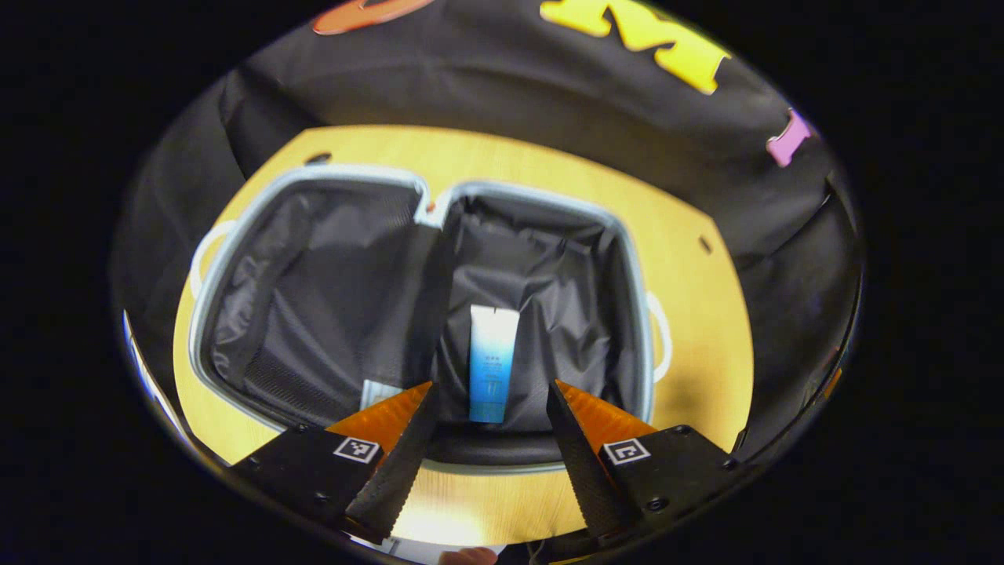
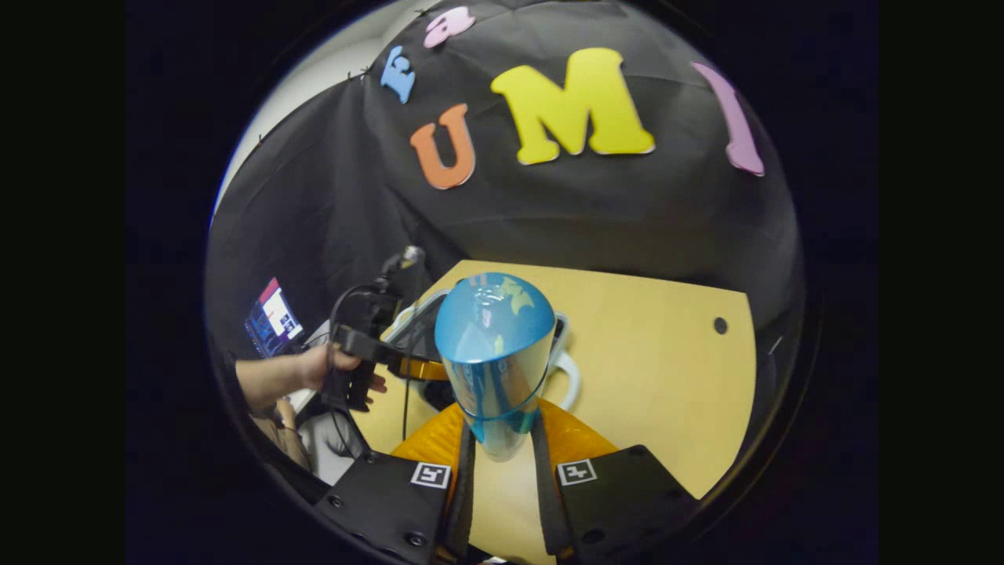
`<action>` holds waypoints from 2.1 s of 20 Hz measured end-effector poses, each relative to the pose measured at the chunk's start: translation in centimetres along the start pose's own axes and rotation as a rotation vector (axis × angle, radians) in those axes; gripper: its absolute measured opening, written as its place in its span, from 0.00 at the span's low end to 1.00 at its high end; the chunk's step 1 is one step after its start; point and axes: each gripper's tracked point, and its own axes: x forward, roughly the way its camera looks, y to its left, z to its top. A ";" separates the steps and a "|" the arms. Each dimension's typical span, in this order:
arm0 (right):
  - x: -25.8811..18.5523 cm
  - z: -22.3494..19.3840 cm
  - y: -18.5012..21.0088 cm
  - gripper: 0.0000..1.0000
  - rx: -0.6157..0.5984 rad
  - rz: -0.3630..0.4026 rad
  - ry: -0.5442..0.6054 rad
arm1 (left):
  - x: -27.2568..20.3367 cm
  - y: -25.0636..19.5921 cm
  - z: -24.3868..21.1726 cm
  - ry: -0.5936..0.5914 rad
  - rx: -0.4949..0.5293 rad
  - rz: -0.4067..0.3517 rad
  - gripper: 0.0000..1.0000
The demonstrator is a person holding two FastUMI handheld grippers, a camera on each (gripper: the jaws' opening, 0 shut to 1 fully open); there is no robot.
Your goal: First open the suitcase, pack the skin care products into it, and then close the suitcase.
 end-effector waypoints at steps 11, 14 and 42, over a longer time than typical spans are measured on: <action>19.1 -6.4 0.0 0.33 0.266 -0.096 0.534 | -14.2 4.1 -8.3 -0.290 -0.107 0.085 0.99; 22.3 -9.4 -2.2 0.33 0.357 -0.218 0.619 | -15.4 4.9 -9.2 -0.307 -0.103 0.086 0.99; 16.0 -9.9 -0.3 0.74 0.460 -0.261 0.524 | -13.5 8.4 -5.7 -0.296 -0.051 0.045 0.99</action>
